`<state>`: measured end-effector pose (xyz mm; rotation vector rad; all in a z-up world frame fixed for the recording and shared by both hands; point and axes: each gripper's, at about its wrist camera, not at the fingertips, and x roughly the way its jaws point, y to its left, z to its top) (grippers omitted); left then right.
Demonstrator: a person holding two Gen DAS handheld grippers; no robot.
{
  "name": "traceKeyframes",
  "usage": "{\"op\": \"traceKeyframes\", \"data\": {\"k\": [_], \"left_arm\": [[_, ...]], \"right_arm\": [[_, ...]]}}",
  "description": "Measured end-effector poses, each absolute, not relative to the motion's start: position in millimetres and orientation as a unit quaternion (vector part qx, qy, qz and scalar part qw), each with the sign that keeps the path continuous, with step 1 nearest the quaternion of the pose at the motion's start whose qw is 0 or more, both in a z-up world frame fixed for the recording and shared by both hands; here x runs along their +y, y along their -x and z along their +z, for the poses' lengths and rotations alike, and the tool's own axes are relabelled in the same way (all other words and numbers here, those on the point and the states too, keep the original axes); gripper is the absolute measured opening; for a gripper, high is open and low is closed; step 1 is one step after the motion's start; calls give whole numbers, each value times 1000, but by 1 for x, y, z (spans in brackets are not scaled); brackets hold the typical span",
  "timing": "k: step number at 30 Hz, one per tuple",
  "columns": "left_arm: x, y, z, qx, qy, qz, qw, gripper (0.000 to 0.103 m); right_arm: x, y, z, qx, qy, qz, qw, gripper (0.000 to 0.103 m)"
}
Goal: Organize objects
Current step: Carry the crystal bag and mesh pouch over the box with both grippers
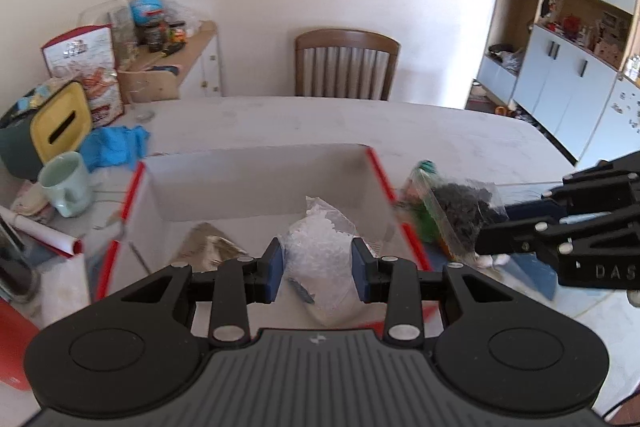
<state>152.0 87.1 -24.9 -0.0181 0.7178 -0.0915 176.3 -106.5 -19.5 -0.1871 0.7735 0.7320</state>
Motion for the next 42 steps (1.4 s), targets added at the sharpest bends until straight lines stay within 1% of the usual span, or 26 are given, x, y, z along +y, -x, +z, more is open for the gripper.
{"op": "traceKeyframes", "data": {"k": [8,14,22,29,36,42], "left_arm": [[137,-182,-34,360,16,-20,933,34],[156,-210,-48,376,12,-8,926,34],[167,-252,-70,400,5,-6,916,34],[165,-283,-91,426,-11,-10,904,34],[163,-302,-105,453,-9,-20,891,34],[156,-312,-117,473,-29,-21,880,34]], "right_arm": [[-55,-194,-33,380,107,356,847,16],[-27,-209,-53,395,122,350,840,16],[1,-228,-82,416,123,342,833,16],[28,-238,-100,430,148,347,821,16],[40,-243,-118,449,158,346,808,16],[43,-249,-131,473,160,339,797,17]]}}
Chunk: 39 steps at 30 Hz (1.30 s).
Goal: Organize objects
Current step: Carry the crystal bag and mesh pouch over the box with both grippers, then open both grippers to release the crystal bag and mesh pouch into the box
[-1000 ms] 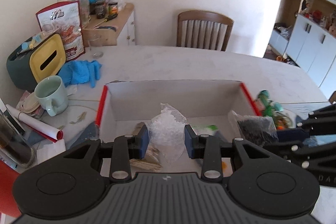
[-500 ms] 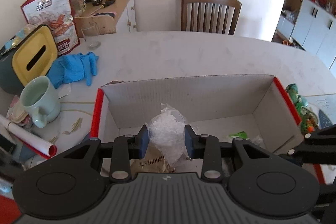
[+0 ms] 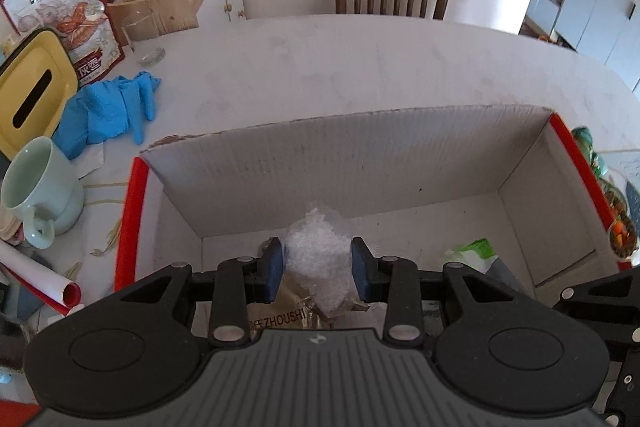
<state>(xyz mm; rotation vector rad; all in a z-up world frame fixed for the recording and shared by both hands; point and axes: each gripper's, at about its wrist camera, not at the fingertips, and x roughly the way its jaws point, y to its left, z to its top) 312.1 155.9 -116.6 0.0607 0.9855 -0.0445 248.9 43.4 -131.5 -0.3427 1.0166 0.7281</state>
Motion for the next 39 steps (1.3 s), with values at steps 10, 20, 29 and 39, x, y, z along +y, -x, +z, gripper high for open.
{"op": "traceKeyframes", "data": {"k": [10,20,29,39], "left_arm": [[152,-319,-123,486,-42,-20,873,36],[152,-308,-112,466,-50,-14,883,60],[149,-286,-88,444,-38,-19,895,64],[135,-256,-55,412,-24,-27,911,70]], "right_arm": [[41,-253,-133,495,147,328,791,24],[33,-254,-119,476,122,333,805,46],[15,-246,-97,457,92,335,819,56],[-14,-226,-62,423,62,343,836,64]]}}
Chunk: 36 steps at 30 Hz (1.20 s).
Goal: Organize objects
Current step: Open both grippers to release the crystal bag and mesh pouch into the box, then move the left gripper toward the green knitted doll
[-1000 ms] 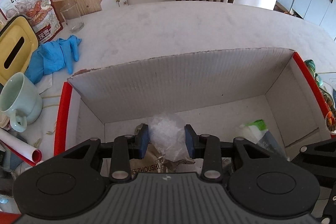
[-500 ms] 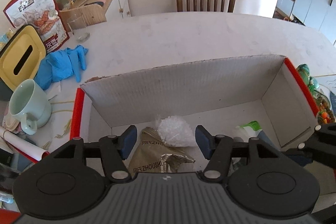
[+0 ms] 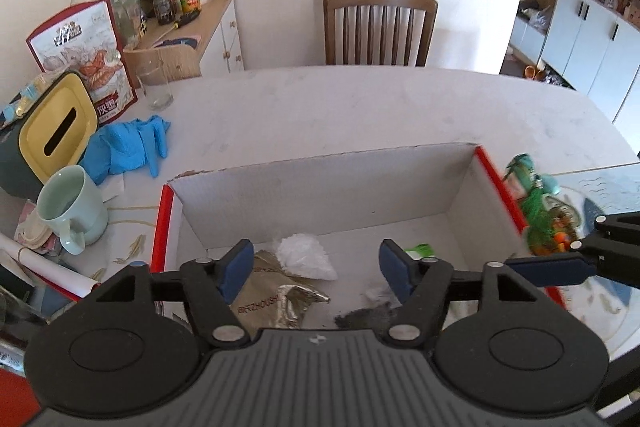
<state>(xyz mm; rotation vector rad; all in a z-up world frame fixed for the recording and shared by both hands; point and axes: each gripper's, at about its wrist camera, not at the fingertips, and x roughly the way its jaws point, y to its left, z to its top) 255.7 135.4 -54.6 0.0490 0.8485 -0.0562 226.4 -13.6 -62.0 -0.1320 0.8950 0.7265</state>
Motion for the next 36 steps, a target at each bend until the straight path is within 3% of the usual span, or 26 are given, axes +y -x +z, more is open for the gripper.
{"op": "traceKeyframes", "data": {"k": [9,21,32,36], "left_arm": [[115,-231,-32,390,-1,-30,920,80],[65,-198,-17,368,19,-47,928,85],[20,-199,-23,362,38,-69,929,92],[-1,-204,-27,342,32,-80,936,103]], "right_arm": [[-46,-209,-42,400,55,355,843,72],[-128,-183,-24,365,36,349,862,96],[-217,-183,-49,376,30,280,883,99],[-240,-189,-61,384,29,257,887,99]]}}
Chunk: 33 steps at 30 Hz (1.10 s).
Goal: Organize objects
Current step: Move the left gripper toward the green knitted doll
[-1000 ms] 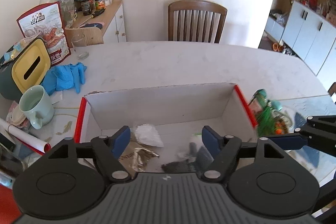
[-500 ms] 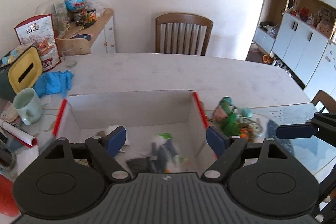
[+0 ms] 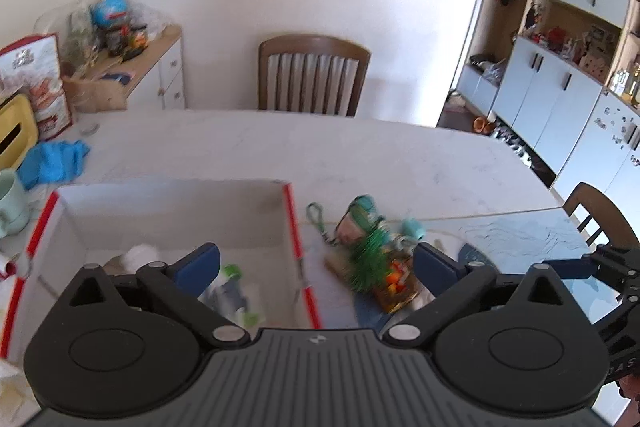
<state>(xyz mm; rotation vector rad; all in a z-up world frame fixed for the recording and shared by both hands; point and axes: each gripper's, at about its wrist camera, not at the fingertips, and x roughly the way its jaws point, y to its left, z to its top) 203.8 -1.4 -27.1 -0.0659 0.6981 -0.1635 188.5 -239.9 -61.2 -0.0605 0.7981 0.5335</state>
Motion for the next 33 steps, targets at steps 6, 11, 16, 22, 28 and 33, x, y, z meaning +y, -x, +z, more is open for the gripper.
{"op": "traceKeyframes", "data": {"k": [6,11,16,22,28,33], "left_arm": [[-37,-222,-33,336,18,-83,938,103],[-59,-246,-39,340,26,-86,936,103],[-86,-272,-50,343,17,-97,934,103],[-100,-308,-72,364,11,-87,927,103],[-102,-343,-95,391,17,-68,918,103],[-105,-358,-113,406,8,-55,912,103]], "right_arm": [[-257,-199,-83,392,47,246,885,98],[-261,-205,-99,396,63,249,881,98],[-264,-215,-114,408,62,255,875,97],[-263,-227,-130,420,69,261,866,97],[-259,-239,-147,432,75,266,859,95],[-252,-248,-162,438,87,271,853,93]]}}
